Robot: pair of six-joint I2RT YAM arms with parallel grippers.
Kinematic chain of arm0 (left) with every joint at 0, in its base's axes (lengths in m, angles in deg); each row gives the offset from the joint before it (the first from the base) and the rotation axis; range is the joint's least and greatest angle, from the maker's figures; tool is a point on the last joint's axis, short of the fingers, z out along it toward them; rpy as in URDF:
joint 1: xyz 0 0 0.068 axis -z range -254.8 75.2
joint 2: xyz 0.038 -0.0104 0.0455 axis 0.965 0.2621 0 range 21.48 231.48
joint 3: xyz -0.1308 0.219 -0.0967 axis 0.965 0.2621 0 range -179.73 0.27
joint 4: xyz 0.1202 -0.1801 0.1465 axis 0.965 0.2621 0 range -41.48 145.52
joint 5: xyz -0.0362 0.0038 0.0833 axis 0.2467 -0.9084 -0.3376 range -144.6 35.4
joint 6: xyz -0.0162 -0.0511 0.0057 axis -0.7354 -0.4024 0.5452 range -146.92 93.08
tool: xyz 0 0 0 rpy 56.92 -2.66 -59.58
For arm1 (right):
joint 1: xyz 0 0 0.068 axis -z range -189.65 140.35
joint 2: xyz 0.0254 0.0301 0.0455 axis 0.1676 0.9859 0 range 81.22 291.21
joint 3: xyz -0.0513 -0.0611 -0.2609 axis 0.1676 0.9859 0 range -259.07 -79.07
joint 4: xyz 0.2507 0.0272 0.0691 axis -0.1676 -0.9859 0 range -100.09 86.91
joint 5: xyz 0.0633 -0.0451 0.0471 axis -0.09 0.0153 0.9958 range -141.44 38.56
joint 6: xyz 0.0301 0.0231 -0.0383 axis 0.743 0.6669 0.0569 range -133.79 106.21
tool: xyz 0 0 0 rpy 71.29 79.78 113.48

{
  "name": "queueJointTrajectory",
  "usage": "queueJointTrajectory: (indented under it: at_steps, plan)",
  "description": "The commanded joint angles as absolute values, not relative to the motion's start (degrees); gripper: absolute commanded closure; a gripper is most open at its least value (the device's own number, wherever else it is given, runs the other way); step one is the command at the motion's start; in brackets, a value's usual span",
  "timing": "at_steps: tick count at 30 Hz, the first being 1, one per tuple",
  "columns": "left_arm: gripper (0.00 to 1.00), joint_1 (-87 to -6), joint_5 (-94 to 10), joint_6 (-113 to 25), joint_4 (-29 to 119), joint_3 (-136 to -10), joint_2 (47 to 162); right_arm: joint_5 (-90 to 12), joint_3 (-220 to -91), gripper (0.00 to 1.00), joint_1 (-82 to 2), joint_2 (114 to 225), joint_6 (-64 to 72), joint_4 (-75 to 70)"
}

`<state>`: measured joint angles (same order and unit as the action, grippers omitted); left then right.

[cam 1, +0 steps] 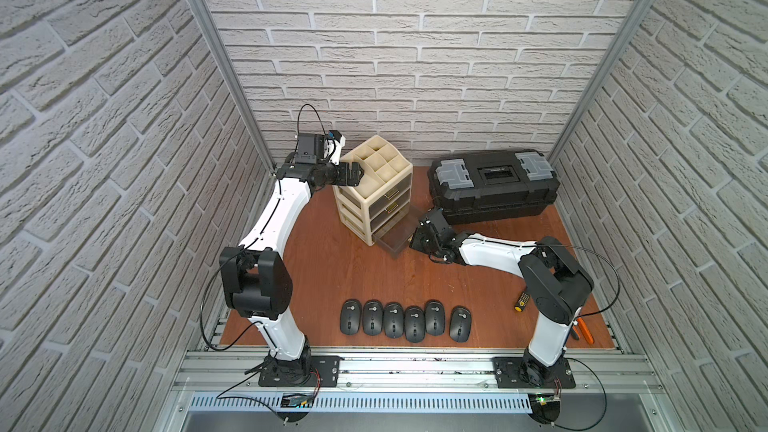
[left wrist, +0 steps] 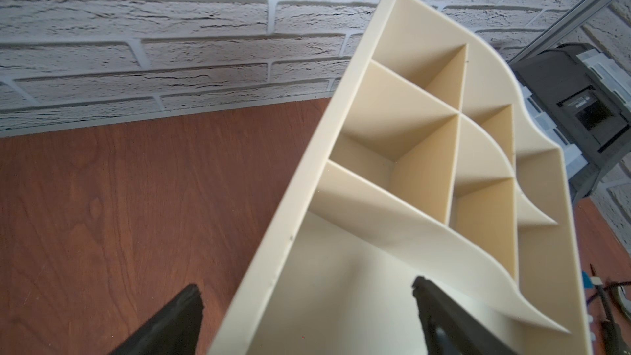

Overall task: Take the mice out of the drawer
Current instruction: Close the drawer in the storage box.

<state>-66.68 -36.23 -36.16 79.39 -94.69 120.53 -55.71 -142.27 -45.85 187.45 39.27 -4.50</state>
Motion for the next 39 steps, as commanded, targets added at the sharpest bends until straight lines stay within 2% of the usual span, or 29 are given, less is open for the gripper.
queueJointTrajectory:
  at_steps: [1,23,39]
  plan:
    - [0.02,-66.8,-36.2,-36.4,80.4,-94.4,119.6,-55.1,-144.5,0.97,-46.0,189.0,38.1,-1.9]
    - [0.02,-67.9,-32.6,-38.5,80.3,-95.0,120.6,-53.0,-155.3,0.97,-45.9,198.6,40.4,2.4]
    - [0.02,-68.6,-31.2,-39.0,79.6,-94.7,120.3,-53.1,-158.8,0.97,-46.0,201.3,41.7,4.2]
